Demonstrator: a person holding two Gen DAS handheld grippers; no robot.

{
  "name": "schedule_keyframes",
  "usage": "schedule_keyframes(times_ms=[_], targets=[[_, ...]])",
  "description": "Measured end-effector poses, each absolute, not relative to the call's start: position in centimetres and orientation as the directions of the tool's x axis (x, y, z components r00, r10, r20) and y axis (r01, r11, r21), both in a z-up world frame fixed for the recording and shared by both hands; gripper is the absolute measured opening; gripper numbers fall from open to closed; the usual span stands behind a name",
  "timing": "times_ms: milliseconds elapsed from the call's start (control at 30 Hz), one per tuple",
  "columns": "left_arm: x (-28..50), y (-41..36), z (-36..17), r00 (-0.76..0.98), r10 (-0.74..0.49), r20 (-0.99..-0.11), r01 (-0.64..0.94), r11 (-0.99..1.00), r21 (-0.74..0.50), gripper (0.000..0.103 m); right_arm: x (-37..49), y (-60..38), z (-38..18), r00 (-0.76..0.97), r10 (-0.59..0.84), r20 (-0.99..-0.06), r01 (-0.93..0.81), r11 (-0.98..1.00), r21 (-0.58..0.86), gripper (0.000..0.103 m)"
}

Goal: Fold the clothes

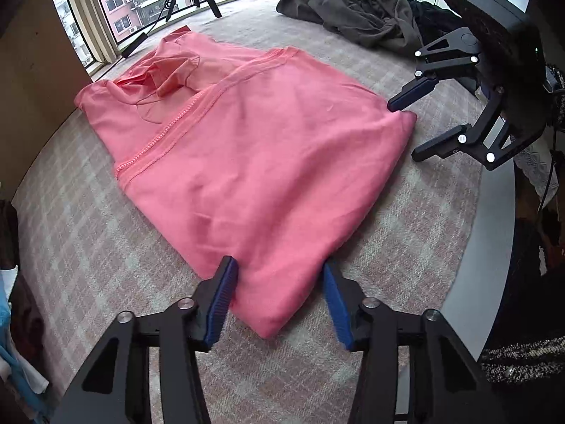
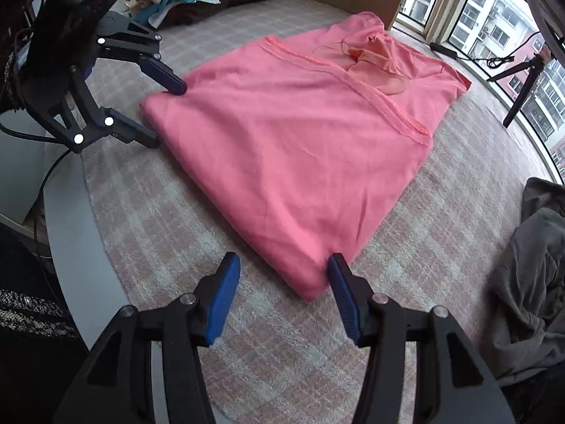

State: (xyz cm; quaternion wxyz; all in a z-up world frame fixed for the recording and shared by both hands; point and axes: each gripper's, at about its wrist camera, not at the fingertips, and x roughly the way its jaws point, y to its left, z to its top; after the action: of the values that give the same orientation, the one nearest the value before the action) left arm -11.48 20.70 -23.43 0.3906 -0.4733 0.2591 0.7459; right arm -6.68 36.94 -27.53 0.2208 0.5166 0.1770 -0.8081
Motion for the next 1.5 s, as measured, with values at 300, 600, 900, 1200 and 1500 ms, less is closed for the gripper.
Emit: schedule_keyframes(times_ms=[300,600,900,1200,1500], targets=[[-17.5,19.1,-18.4,-0.248,0.429,-0.869,-0.777,-0.624,-0.086,0.008,-11.0,37.8,-23.7,-0.398,-0.202,-0.895,0.515,-0.856,-0.036,0.008],[-20.7,18.4,-12.3,-0.338,0.502,-0.796,-0.780,-0.623,-0.062,0.007,-16.7,39.9,-14.4,-0.540,-0.261,-0.800,0.439,-0.899,-0.003,0.007],[-14.5,17.6,-19.4,-0.097,0.420,-0.902,-0.810,-0.560,-0.173,0.010,-11.8,38.2,-19.4,-0.391,-0.312,-0.866,0.479,-0.872,0.098,0.007],[-15.6,15.4,-20.9,-0.026,0.336,-0.942,-0.779,-0.598,-0.191,0.031,-10.4,37.6,-25.4,-0.161,-0.271,-0.949,0.466,-0.869,0.169,0.015],[-34.1,14.8,-15.8,-0.317,0.418,-0.851,-0.610,-0.777,-0.154,0.050,-23.4,48.2,-14.9,-0.607,-0.324,-0.726,0.194,-0.946,0.260,0.048]])
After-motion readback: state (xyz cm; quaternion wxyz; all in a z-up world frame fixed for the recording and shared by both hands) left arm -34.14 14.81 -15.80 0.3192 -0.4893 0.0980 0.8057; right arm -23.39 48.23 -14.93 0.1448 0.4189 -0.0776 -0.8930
